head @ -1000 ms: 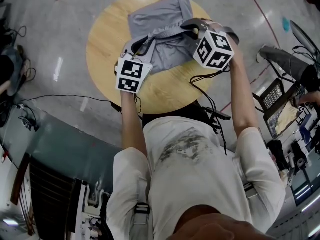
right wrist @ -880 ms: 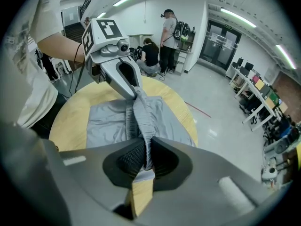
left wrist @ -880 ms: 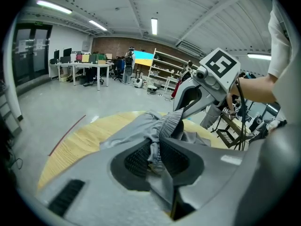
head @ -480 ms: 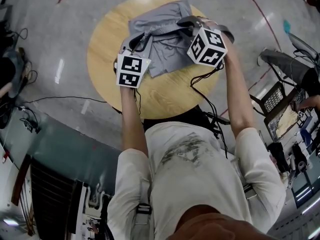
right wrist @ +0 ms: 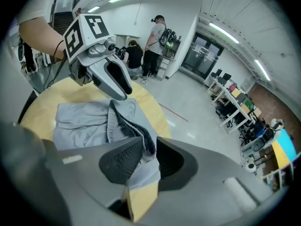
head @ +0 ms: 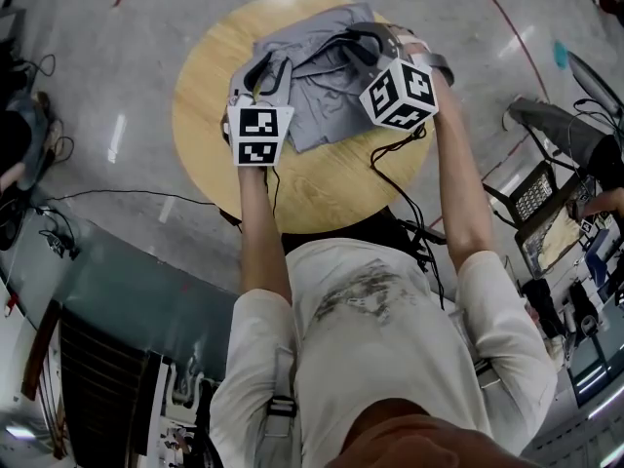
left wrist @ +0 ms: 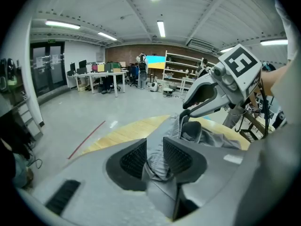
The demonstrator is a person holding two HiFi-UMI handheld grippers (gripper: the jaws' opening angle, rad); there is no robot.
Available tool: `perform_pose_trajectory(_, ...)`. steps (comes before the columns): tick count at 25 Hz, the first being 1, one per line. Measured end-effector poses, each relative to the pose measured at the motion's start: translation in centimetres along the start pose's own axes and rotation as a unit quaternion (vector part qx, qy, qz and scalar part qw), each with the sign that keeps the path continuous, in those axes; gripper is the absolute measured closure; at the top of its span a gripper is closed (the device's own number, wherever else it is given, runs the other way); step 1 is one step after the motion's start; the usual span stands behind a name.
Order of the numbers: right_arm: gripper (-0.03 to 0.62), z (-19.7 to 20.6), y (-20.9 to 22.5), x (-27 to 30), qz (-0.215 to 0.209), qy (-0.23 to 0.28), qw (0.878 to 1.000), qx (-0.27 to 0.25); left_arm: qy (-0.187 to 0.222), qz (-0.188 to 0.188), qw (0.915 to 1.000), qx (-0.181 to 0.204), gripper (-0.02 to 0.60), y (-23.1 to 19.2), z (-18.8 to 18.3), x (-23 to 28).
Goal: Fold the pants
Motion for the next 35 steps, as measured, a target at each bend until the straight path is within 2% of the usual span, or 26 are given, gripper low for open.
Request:
perform_pose_trajectory(8, 0.496, -0.9, 1.3, -1.6, 0.048, 0.020, 0.998, 0.030, 0.035, -0.040, 0.9985, -0.016, 0.489, -1.4, -1.2, -2.2)
perform_pose_trajectory(18, 0.532, -2.9, 0.1, -6.1, 0.079, 0.068, 0.993, 0.059, 0.077, -0.042, 0.9961, -0.007, 0.526, 0.2, -2.6, -5.8)
perform_pose_trajectory(24, 0.582, -4.1, -0.4, -10.3, 0.115, 0.103, 0.985, 0.077, 0.119, -0.050, 0.9915, 0.017, 0.548, 1.8, -4.0, -9.6)
perform_pose_trajectory(31, 0.585, -4.9, -1.6, -15.6, 0.133, 0.141, 0.976, 0.101, 0.160, -0.059, 0.9850, 0.028, 0.574, 3.6, -4.9, -14.4)
perform_pose_trajectory(35, 0.586, -5.1, -2.4, -19.4, 0.136, 0.178, 0.964, 0.139, 0.186, -0.061, 0.9802, 0.033, 0.574, 4.9, -5.7, -17.6)
Point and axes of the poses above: the fingertips, and each gripper's own axes: x forward along the fingers, y to its right, z out of its underside, the point moved 2 cm from there along -x, backward along the fingers, and after that the axes turned 14 degrees about -y, right-handed, at the moved point
